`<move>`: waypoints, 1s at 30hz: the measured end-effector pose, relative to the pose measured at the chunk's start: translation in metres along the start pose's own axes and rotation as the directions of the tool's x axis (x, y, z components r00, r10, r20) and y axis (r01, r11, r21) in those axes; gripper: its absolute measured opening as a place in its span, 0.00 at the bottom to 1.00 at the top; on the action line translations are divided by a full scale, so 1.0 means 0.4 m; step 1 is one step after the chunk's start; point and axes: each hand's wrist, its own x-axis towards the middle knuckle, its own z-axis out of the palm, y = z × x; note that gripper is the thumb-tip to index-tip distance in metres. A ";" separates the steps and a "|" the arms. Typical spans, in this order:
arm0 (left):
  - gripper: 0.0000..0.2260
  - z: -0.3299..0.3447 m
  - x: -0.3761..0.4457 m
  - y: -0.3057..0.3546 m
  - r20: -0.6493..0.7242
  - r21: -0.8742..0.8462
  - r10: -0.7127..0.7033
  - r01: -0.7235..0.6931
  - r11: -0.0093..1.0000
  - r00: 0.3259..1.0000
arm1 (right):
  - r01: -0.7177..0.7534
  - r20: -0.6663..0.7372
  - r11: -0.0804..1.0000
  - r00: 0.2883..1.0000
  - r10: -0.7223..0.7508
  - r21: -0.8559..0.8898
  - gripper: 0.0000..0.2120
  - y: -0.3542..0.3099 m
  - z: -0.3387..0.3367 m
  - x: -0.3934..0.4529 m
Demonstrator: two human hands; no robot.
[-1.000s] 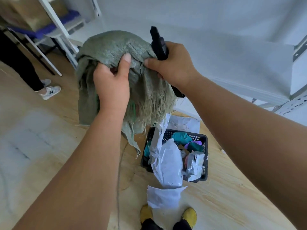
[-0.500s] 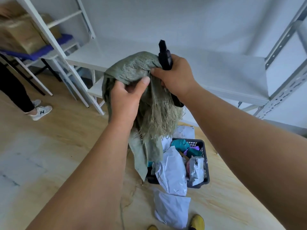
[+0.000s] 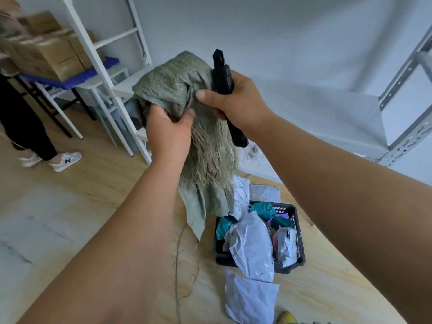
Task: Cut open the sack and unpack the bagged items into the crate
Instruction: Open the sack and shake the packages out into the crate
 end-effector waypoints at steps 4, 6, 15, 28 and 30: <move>0.15 -0.087 0.028 0.014 -0.194 0.107 0.107 -0.087 0.990 0.975 | 0.012 0.035 1.000 0.999 -0.013 0.029 0.11 -0.017 0.075 0.008; 0.16 -0.127 0.036 0.009 -0.257 0.164 0.166 -0.126 0.978 0.952 | 0.011 0.078 1.000 0.997 -0.013 0.026 0.10 -0.021 0.113 0.013; 0.20 -0.275 0.064 -0.029 -0.424 0.361 0.263 -0.105 0.927 0.867 | -0.058 0.219 0.997 0.975 0.044 0.054 0.15 -0.011 0.250 0.040; 0.16 -0.301 0.070 -0.100 -0.231 0.272 0.144 -0.079 0.959 0.962 | -0.152 0.164 0.987 0.976 0.141 0.059 0.10 0.137 0.328 0.035; 0.17 -0.291 0.064 -0.093 -0.227 0.280 0.172 -0.105 0.954 0.958 | -0.166 0.151 0.984 0.976 0.155 0.059 0.12 0.158 0.321 0.031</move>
